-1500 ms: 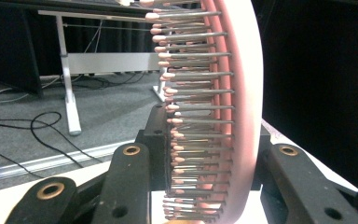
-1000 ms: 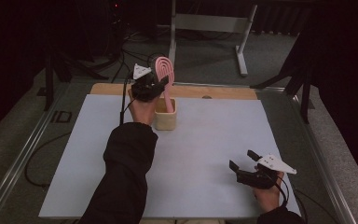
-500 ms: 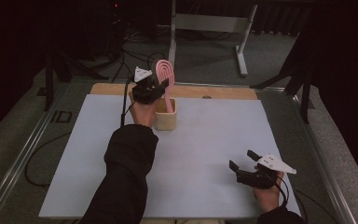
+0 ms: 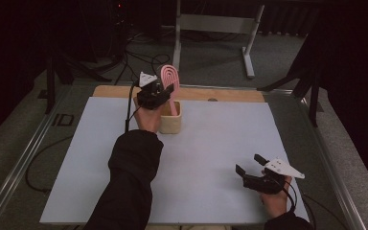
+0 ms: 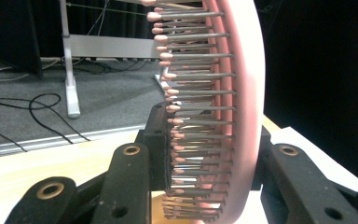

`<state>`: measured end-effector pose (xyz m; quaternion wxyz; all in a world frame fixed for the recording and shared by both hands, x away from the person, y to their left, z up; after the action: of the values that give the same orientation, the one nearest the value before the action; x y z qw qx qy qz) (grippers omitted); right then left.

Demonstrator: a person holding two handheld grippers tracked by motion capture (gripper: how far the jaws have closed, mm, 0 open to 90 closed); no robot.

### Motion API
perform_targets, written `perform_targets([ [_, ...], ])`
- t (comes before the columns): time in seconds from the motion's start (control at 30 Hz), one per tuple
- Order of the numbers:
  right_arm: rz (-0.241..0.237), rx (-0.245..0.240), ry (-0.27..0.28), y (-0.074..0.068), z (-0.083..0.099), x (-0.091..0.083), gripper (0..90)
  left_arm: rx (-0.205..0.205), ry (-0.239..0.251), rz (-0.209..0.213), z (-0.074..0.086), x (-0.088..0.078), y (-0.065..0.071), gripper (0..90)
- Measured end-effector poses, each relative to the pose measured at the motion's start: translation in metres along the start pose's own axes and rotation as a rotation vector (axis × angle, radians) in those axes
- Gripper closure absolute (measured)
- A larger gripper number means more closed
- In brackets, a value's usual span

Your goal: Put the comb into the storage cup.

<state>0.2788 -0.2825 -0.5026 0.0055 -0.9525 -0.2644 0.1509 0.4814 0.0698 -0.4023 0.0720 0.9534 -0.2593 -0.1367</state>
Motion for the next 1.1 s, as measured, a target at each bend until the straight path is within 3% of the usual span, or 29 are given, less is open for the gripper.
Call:
perform_targets([
  [1.1,-0.001,0.004,0.002,0.000,0.000,0.000,11.5,-0.035,-0.045,0.000,0.029,0.004,-0.006,64.4],
])
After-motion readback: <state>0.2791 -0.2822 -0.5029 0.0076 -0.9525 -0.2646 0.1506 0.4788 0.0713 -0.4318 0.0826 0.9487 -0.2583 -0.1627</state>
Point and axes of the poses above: each handheld gripper's, and its own axes: x roughly forward along the jaws, z roughly out of its underside, y roughly to its right, the point moved 3 cm from there along x, roughly forward along the jaws, and after that the axes turned 5 degrees about y, right-handed, at the moved point
